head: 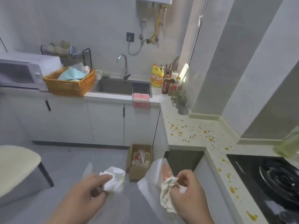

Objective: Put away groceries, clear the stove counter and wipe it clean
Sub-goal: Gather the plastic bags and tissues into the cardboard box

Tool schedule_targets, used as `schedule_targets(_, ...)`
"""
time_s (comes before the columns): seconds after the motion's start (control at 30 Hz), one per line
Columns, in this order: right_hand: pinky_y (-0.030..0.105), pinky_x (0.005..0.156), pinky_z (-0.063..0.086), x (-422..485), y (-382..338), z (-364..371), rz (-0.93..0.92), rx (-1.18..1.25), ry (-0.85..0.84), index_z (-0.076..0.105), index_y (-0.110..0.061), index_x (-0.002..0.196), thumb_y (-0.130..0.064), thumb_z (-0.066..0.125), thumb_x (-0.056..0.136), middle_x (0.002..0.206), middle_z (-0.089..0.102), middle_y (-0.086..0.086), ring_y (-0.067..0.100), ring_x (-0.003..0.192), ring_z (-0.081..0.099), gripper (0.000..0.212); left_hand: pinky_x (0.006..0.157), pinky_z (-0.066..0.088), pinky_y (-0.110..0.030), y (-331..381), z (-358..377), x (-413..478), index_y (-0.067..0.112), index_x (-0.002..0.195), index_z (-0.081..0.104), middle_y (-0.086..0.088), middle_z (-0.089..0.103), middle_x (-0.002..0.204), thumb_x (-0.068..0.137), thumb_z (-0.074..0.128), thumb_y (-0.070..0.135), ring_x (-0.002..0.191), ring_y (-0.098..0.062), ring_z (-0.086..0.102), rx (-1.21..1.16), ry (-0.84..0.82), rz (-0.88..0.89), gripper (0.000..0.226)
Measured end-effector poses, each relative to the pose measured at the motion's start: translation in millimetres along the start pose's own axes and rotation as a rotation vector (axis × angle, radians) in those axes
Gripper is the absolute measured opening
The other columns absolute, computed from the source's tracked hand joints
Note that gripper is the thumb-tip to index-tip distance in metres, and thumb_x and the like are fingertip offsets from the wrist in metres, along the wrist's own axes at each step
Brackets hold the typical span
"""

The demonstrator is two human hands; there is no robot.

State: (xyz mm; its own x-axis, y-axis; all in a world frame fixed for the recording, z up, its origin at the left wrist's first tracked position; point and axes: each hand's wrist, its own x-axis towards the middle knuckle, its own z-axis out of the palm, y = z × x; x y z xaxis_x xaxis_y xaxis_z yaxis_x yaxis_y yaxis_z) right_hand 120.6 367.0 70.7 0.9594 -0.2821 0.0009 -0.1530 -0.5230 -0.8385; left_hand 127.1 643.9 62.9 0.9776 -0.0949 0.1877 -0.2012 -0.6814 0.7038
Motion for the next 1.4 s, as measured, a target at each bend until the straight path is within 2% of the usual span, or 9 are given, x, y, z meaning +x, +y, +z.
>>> schedule_targets(0.2,0.014,0.059,0.043,65.7,-32.8,58.4,0.038,-0.024,-0.051,0.051,-0.026,0.079,-0.017,0.062,0.081,0.078,0.061,-0.006,0.003,0.07,0.056,0.014,0.063,0.038,-0.003,-39.9,-27.1,73.6,0.072,0.088,0.05,0.021,0.059,0.085,0.061,0.057,0.044,0.065,0.002,0.053,0.013,-0.031,-0.001,0.039)
schedule_targets(0.33,0.007,0.059,0.043,120.2,-41.6,82.3,0.044,-0.031,-0.076,0.051,-0.026,0.081,-0.014,0.061,0.082,0.081,0.061,-0.008,0.002,0.073,0.056,0.015,0.068,0.041,-0.01,-67.9,-11.5,130.3,0.078,0.088,0.044,0.028,0.056,0.093,0.074,0.072,0.013,0.078,-0.002,0.054,0.002,-0.046,0.014,0.072)
schedule_targets(0.43,0.005,0.059,0.042,170.4,-42.3,99.1,0.049,-0.023,-0.086,0.052,-0.025,0.082,-0.014,0.062,0.083,0.082,0.061,-0.01,0.0,0.073,0.056,0.015,0.068,0.04,-0.009,-84.0,3.9,184.5,0.08,0.087,0.043,0.027,0.054,0.1,0.075,0.069,0.006,0.08,-0.003,0.054,0.011,-0.083,0.003,0.079)
schedule_targets(0.6,0.006,0.06,0.042,279.5,-25.8,133.8,0.089,-0.021,-0.101,0.05,-0.027,0.082,-0.013,0.061,0.084,0.084,0.06,-0.01,0.0,0.076,0.056,0.017,0.066,0.039,-0.008,-119.9,41.9,295.7,0.062,0.074,0.059,0.024,0.055,0.096,0.076,0.067,0.004,0.079,-0.002,0.055,0.006,-0.136,-0.04,0.059)
schedule_targets(0.67,0.009,0.058,0.043,327.5,-16.3,148.8,0.125,-0.022,-0.135,0.049,-0.027,0.083,-0.014,0.06,0.085,0.086,0.06,-0.009,0.003,0.076,0.057,0.017,0.066,0.038,-0.006,-137.5,60.2,341.7,0.059,0.08,0.055,0.026,0.055,0.096,0.075,0.068,0.004,0.078,0.0,0.054,0.019,-0.162,-0.071,0.057)
schedule_targets(0.8,0.01,0.059,0.044,417.5,5.6,174.2,0.218,-0.041,-0.171,0.047,-0.028,0.084,-0.013,0.059,0.087,0.086,0.057,-0.01,0.002,0.077,0.055,0.018,0.071,0.037,-0.003,-175.1,99.4,430.3,0.074,0.079,0.052,0.032,0.051,0.104,0.072,0.064,0.018,0.087,0.002,0.051,0.012,-0.27,-0.123,0.059)
schedule_targets(0.93,0.008,0.059,0.043,489.6,28.9,199.0,0.277,-0.075,-0.168,0.048,-0.026,0.083,-0.011,0.057,0.087,0.082,0.055,-0.01,0.002,0.071,0.052,0.018,0.066,0.038,-0.005,-211.7,142.9,501.8,0.058,0.081,0.056,0.004,0.06,0.078,0.075,0.068,0.004,0.083,-0.001,0.053,-0.001,-0.361,-0.222,0.056)
schedule_targets(1.23,0.007,0.055,0.041,579.1,75.9,273.3,0.488,-0.113,-0.11,0.047,-0.025,0.082,-0.017,0.055,0.087,0.081,0.056,-0.009,0.003,0.072,0.053,0.012,0.062,0.04,-0.012,-267.1,200.2,620.0,0.055,0.088,0.052,0.011,0.054,0.079,0.082,0.064,0.011,0.075,0.0,0.054,-0.057,-0.589,-0.197,0.046)
schedule_targets(1.4,0.011,0.052,0.039,599.7,130.7,331.8,0.697,-0.15,-0.034,0.048,-0.018,0.081,-0.013,0.054,0.085,0.076,0.054,-0.008,0.007,0.066,0.051,0.009,0.072,0.043,-0.019,-343.0,247.6,650.5,0.041,0.103,0.064,0.014,0.055,0.085,0.084,0.061,0.013,0.081,-0.008,0.056,-0.007,-0.777,-0.18,0.034)
